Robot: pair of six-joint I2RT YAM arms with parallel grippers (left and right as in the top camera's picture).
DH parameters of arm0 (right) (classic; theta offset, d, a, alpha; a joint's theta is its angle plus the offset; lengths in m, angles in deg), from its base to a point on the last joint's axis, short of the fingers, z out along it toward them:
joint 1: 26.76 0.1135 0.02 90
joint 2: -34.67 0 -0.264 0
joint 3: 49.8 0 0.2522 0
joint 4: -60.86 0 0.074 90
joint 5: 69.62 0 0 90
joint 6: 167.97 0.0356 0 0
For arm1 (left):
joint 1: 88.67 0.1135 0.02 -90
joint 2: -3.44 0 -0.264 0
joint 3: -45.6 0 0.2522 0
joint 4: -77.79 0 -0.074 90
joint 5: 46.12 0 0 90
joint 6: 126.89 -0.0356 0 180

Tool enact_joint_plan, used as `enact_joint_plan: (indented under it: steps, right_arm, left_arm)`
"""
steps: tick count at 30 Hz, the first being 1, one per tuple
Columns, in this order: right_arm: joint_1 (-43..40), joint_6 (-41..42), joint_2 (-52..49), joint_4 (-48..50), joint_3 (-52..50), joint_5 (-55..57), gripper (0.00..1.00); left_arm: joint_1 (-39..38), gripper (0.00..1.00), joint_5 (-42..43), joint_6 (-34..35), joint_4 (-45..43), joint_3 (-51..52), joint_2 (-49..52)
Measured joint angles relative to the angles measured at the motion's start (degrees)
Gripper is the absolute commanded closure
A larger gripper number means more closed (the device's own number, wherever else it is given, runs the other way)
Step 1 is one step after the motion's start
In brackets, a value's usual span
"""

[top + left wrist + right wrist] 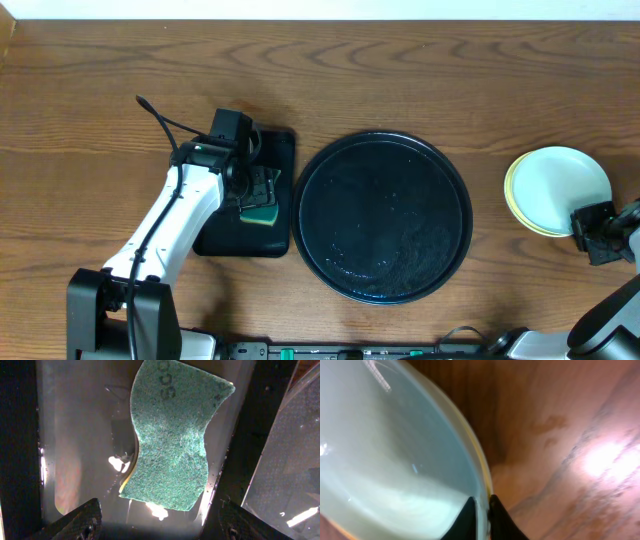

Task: Clean dirty plates on tray and stack at the side
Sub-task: 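Release the mint plate and raise the right gripper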

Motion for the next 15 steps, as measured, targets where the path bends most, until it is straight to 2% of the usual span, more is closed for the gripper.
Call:
enact_joint_plan:
  steps: [5, 9, 12, 15]
  right_arm:
    - [0.0, -1.3, 0.0, -1.9, 0.0, -7.8, 0.57]
    - [0.0, -1.8, 0.0, -2.3, -0.1, -16.1, 0.48]
    - [0.0, -2.0, 0.0, -1.2, -0.2, -24.4, 0.46]
    - [0.7, -5.9, 0.0, 0.0, -0.2, -32.7, 0.45]
  left_arm:
    - [0.0, 0.23, 0.0, 0.0, 0.0, 0.0, 0.0]
    - [0.0, 0.23, 0.0, 0.0, 0.0, 0.0, 0.0]
    - [0.0, 0.23, 0.0, 0.0, 0.0, 0.0, 0.0]
    - [0.0, 0.23, 0.0, 0.0, 0.0, 0.0, 0.0]
